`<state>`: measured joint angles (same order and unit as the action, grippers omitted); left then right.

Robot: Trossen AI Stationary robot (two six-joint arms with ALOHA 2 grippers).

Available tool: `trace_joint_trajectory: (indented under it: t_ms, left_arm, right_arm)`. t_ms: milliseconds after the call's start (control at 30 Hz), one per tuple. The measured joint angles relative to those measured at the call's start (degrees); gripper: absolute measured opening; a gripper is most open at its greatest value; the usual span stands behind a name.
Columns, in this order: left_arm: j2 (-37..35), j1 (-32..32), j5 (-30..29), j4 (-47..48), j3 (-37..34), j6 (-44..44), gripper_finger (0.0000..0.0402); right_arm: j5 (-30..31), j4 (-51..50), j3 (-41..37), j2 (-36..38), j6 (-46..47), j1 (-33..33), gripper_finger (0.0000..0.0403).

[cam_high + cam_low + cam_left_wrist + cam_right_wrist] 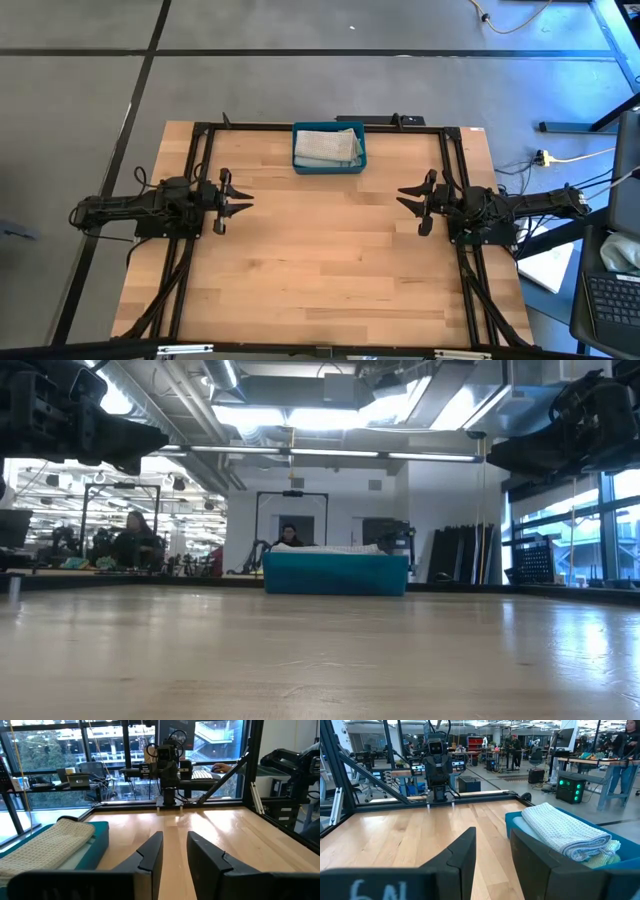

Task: Fold microfiber towels
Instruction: Return to Home Position

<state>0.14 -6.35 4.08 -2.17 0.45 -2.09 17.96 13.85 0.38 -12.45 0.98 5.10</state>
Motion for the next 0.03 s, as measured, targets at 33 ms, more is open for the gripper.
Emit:
trace_joint_trajectory:
  t_ms: [33]
  left_arm:
    - [0.0, 0.0, 0.0, 0.0, 0.0, 0.0, 0.0078]
  right_arm:
    - [0.0, 0.0, 0.0, 0.0, 0.0, 0.0, 0.0123]
